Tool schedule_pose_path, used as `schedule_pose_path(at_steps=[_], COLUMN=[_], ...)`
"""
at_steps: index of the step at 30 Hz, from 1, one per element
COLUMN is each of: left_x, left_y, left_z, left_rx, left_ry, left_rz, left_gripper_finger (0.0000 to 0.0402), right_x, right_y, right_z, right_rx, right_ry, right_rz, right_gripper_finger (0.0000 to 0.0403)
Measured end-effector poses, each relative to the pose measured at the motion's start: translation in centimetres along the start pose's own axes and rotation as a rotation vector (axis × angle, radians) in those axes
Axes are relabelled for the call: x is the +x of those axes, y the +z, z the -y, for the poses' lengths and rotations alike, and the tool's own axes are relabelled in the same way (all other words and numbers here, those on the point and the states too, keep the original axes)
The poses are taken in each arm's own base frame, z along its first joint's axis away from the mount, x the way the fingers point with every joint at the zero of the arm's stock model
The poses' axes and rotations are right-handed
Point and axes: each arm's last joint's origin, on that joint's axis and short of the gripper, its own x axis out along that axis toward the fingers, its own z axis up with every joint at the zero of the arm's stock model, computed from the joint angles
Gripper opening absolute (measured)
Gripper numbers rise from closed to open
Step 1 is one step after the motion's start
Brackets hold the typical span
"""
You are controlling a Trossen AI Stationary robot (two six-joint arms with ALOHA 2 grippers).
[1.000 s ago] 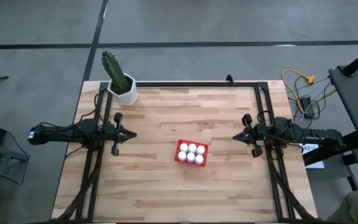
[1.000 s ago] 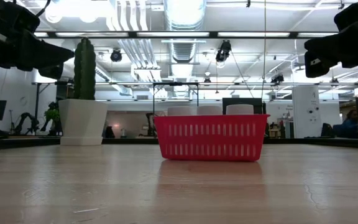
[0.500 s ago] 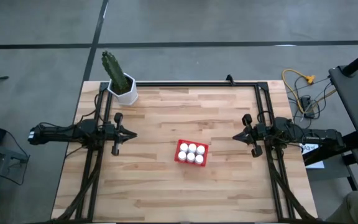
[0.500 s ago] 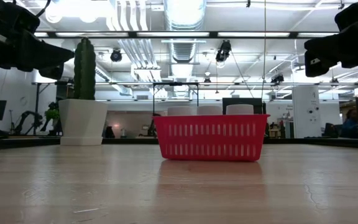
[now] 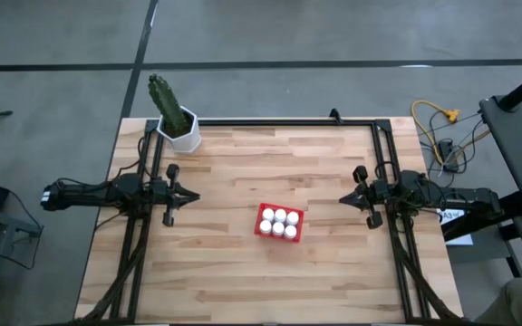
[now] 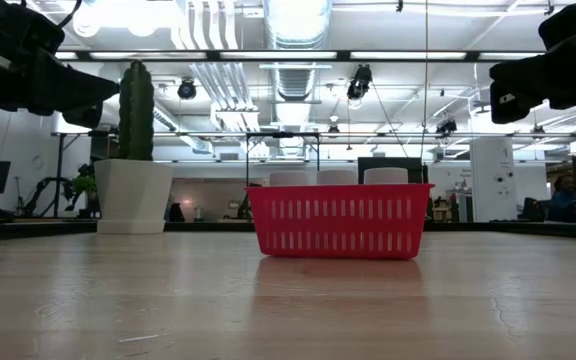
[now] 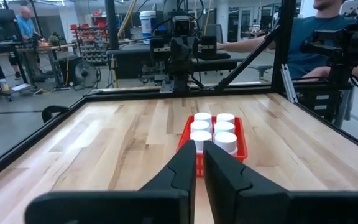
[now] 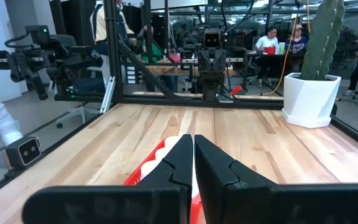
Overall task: Pick and place pill bottles into a basket
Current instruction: Return to Home Position
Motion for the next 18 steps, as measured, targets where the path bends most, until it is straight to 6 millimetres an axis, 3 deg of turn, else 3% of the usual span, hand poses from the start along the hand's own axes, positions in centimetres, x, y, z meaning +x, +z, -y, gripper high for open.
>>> schedule_pose_path(at_steps=[18], left_x=[0.02], left_y=[0.03], left_z=[0.0], left_rx=[0.0], left_ry=[0.002], left_rz=[0.009], left_gripper_finger=[0.0012], right_x=[0.0], right_y=[0.0], right_z=[0.0], right_rx=[0.0], right_ry=[0.0], right_rz=[0.0], right_gripper_finger=[0.0009])
